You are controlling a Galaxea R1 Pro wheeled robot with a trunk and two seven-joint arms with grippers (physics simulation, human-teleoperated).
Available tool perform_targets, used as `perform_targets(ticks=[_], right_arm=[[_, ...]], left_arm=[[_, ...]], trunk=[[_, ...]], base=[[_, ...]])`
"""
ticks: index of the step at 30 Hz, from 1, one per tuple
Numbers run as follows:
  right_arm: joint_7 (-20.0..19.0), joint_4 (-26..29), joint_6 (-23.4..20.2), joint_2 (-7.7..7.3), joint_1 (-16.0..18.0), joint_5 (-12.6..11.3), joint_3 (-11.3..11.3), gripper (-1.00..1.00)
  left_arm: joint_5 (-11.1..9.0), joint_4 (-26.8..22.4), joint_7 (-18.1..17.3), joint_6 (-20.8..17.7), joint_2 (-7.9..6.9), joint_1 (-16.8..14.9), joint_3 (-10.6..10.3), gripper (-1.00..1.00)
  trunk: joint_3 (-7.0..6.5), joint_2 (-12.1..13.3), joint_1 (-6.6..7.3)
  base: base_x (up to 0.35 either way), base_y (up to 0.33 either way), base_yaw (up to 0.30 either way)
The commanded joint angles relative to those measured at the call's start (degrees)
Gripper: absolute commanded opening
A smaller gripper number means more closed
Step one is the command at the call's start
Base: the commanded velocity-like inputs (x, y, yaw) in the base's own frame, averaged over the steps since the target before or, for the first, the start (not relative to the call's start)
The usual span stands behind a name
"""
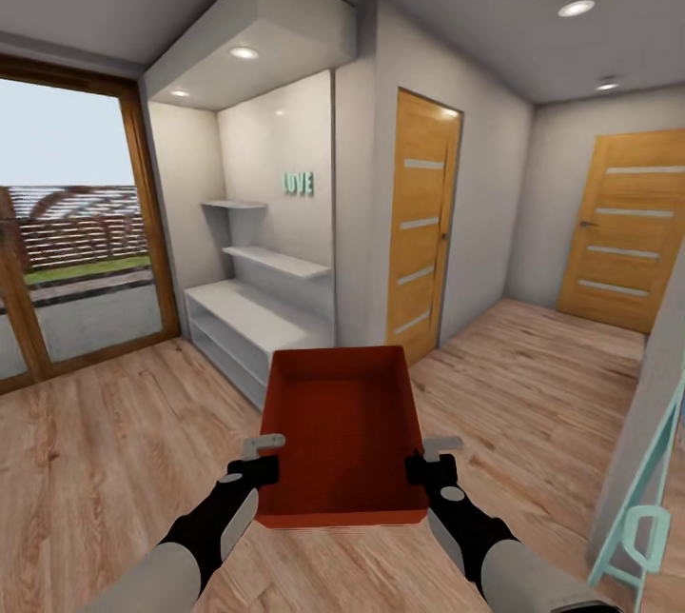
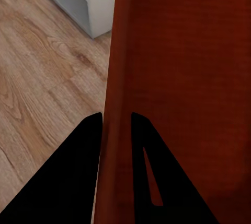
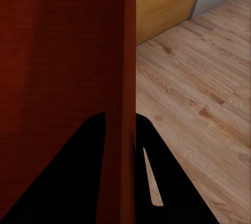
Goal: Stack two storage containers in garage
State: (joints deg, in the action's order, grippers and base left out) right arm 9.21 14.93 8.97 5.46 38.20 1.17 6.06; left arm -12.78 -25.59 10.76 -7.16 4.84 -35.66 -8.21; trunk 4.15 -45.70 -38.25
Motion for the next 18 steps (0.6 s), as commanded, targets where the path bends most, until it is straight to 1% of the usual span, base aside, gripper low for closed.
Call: perform_targets(ticks=[1,18], right_arm=[[-0.51,-0.08,-0.05,-0.01,0.06,-1.68,-0.88,-1.00],[-0.88,-0.08,0.10,-0.09,0.07,-1.71,-0.97,-1.00]], left_arm=[[0.66,-0.29,4.96,3.54,-0.27,-0.03,2.61,-1.00],[0.69,-0.08,4.92,3.56,-0.27,-0.03,2.50,-1.00]], trunk=[[0.09,-0.07,-0.05],[0.09,-0.07,-0.05]], base=[[0.322,0.000,0.000],[0.322,0.000,0.000]])
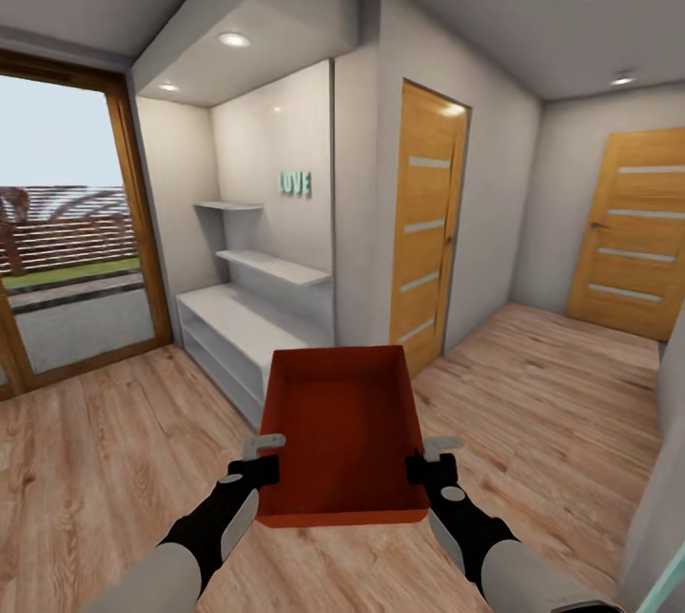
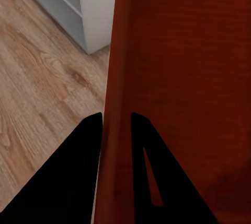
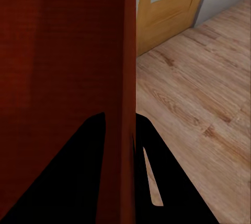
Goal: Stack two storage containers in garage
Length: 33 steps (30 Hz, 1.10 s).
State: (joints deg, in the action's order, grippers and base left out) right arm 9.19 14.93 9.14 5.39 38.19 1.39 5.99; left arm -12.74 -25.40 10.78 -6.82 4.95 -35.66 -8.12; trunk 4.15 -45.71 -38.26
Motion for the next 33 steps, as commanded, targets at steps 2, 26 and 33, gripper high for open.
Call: perform_targets(ticks=[2,26,33], right_arm=[[-0.88,-0.07,-0.20,-0.02,0.08,-1.87,-0.89,-1.00],[-0.40,-0.07,-0.34,-0.01,0.08,-2.15,-1.02,-1.00],[-0.40,-0.10,-0.35,0.06,0.06,-2.14,-0.98,-1.00]], left_arm=[[0.63,-0.33,4.88,3.21,-0.37,-0.03,2.42,-1.00],[0.99,-0.41,4.99,3.14,-0.17,-0.03,2.40,-1.00],[0.96,-0.45,4.95,3.19,-0.12,-0.03,2.41,-1.00]], trunk=[[0.09,-0.07,-0.04],[0.09,-0.07,-0.04],[0.09,-0.07,-0.04]], base=[[0.322,0.000,0.000],[0.322,0.000,-0.093],[0.322,0.000,-0.285]])
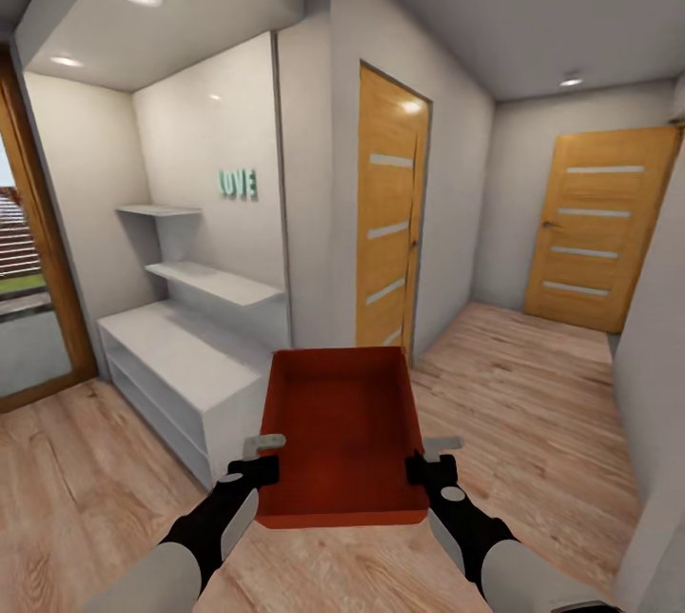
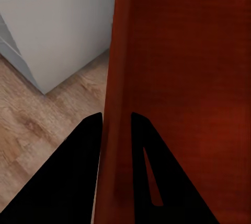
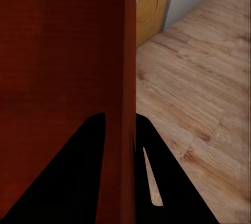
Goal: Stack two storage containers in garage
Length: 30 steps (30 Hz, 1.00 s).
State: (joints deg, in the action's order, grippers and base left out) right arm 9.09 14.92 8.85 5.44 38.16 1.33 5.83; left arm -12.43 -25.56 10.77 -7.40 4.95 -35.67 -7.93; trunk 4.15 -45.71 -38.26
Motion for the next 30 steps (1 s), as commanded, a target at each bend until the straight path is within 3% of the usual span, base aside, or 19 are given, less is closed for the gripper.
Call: perform_targets(ticks=[1,30], right_arm=[[-0.31,-0.08,-0.06,0.01,0.08,-2.08,-0.82,-1.00],[-0.47,-0.11,0.02,0.07,0.12,-2.12,-0.90,-1.00]], left_arm=[[0.66,-0.29,4.97,3.76,-0.14,-0.02,2.22,-1.00],[0.58,-0.27,4.97,3.73,-0.04,-0.02,2.16,-1.00]], trunk=[[0.09,-0.07,-0.04],[0.09,-0.07,-0.04]], base=[[0.322,0.000,-0.286],[0.322,0.000,-0.286]])
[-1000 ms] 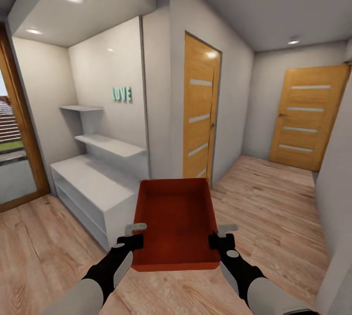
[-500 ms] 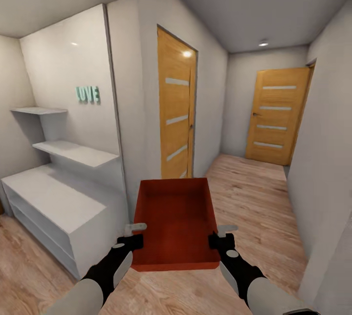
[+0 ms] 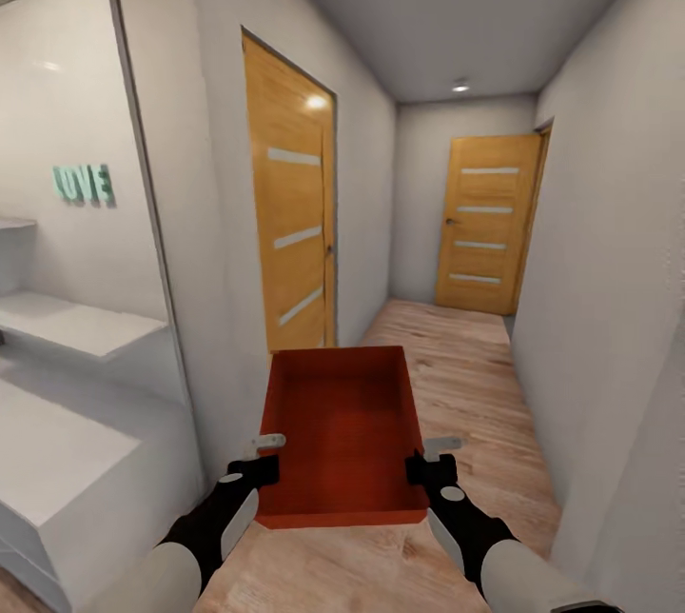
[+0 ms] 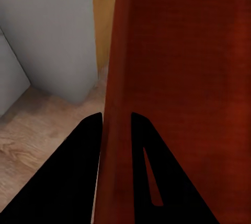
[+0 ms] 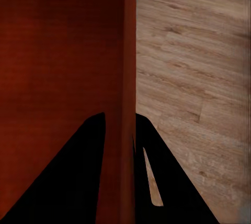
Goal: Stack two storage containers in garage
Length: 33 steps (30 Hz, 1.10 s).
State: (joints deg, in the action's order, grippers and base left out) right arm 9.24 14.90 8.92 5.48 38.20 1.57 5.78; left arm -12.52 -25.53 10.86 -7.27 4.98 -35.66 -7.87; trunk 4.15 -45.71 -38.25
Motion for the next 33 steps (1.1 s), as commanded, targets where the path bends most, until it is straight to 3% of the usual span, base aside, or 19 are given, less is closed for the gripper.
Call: perform_targets(ticks=[1,17,33], right_arm=[[-0.62,-0.11,-0.05,0.03,0.10,-2.36,-0.85,-1.00],[-0.63,-0.14,-0.11,0.05,0.08,-2.36,-0.83,-1.00],[-0.73,-0.06,-0.13,0.05,0.09,-2.27,-0.85,-1.00]], left_arm=[[0.70,-0.29,4.87,3.59,-0.07,-0.02,2.11,-1.00],[0.50,-0.18,4.87,3.67,-0.41,-0.02,2.15,-1.00],[0.48,-0.05,4.87,3.72,-0.41,-0.02,2.15,-1.00]], trunk=[[0.09,-0.07,-0.05],[0.09,-0.07,-0.05],[0.09,-0.07,-0.05]], base=[[0.322,0.000,-0.286],[0.318,0.000,-0.285],[0.021,0.000,-0.023]])
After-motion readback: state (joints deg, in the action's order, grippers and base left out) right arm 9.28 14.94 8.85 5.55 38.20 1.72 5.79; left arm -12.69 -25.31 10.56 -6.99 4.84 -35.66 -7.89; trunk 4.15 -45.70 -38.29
